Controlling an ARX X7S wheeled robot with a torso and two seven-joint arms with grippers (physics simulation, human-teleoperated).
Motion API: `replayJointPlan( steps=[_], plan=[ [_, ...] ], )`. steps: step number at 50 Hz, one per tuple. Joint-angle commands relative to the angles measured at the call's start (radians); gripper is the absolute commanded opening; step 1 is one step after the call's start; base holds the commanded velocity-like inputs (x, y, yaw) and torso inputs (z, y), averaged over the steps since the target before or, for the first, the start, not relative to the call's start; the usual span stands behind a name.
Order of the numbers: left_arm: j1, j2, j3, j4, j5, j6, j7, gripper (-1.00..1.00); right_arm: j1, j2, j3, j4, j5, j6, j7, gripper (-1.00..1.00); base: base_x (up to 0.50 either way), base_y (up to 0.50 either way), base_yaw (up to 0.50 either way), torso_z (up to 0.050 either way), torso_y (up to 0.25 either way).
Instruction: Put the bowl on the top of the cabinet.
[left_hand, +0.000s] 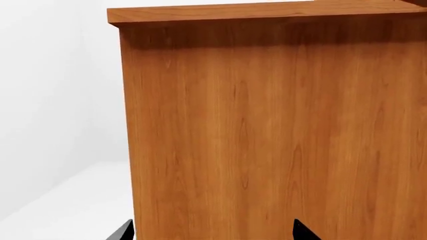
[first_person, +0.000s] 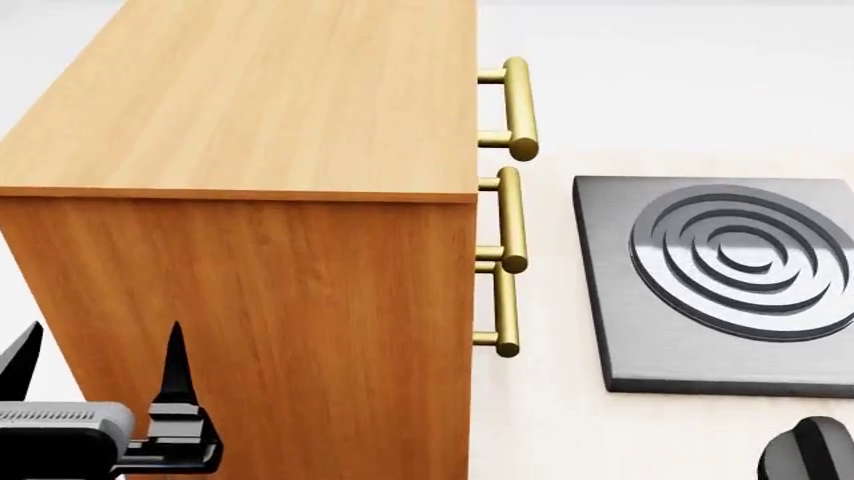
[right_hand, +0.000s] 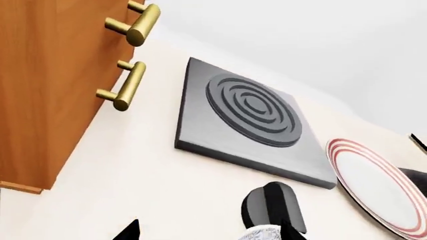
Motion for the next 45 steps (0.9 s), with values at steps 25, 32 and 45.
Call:
replayJointPlan(
  steps=[25, 32, 45],
  plan=[
    [-0.006, -0.012, 0.020, 0.017, -0.007, -0.014, -0.022, 1.00, -0.221, 0.260, -0.033, -0.019, 0.297, -0.152, 0.324, 1.00, 0.00, 0.00, 0.00, 0.000, 0.000],
    [-0.005, -0.014, 0.024, 0.016, -0.007, -0.011, -0.025, 1.00, -0.241, 0.265, -0.078, 0.003, 0.225, -0.192, 0.287, 1.00, 0.00, 0.00, 0.00, 0.000, 0.000],
    [-0.010, -0.018, 0.031, 0.016, -0.010, -0.014, -0.031, 1.00, -0.269, 0.273, -0.125, 0.042, 0.148, -0.249, 0.244, 1.00, 0.00, 0.00, 0.00, 0.000, 0.000]
  ],
)
